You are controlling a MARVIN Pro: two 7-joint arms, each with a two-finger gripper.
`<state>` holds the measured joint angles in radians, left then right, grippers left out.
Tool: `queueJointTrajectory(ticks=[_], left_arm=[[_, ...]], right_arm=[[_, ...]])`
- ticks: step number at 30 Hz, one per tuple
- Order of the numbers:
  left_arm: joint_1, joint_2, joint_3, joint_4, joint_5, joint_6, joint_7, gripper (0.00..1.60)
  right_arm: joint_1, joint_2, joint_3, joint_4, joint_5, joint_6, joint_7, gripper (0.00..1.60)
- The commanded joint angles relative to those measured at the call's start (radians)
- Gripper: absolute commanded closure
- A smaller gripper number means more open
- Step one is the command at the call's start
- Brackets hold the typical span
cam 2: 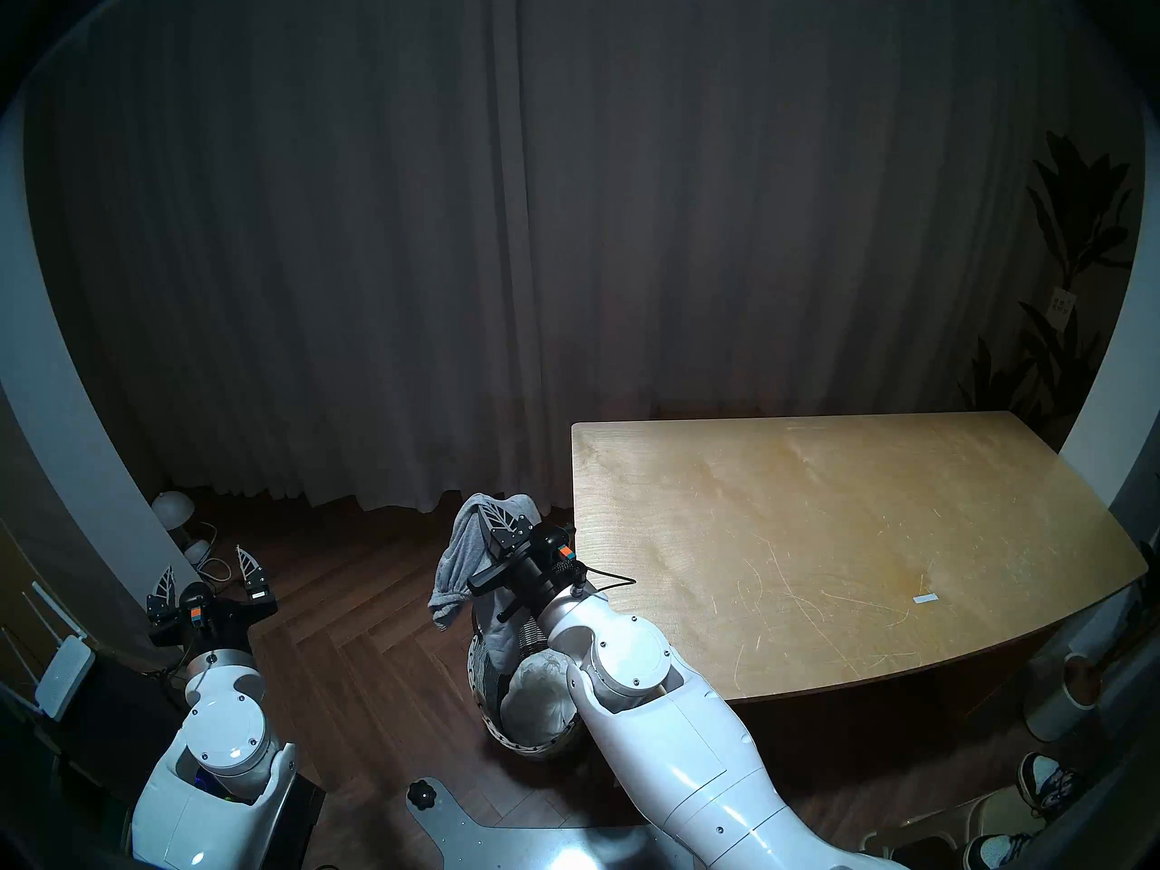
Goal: Toss clothes into the laundry hamper
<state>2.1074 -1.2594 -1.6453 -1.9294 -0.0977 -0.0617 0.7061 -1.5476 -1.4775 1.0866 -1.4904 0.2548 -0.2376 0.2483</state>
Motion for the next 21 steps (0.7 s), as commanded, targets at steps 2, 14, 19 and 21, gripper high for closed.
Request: queueJointTrajectory(ticks=[2, 14, 19, 21], left_arm=[[0.000, 0.008, 0.003, -0.026, 0.014, -0.007, 0.000, 0.00], [0.002, 0.012, 0.006, -0.028, 0.015, -0.008, 0.004, 0.00], [0.001, 0.013, 0.007, -0.027, 0.015, -0.008, 0.006, 0.00], [0.001, 0.014, 0.007, -0.026, 0.014, -0.008, 0.007, 0.00]], right_arm=[[-0.007, 0.002, 0.000, -0.124, -0.052, 0.127, -0.081, 1.60], [0.091, -0.078, -0.042, -0.080, -0.147, 0.336, -0.231, 1.60], [0.148, -0.111, -0.059, -0.001, -0.157, 0.361, -0.258, 1.60], [0.163, -0.118, -0.065, 0.025, -0.160, 0.366, -0.265, 1.60]])
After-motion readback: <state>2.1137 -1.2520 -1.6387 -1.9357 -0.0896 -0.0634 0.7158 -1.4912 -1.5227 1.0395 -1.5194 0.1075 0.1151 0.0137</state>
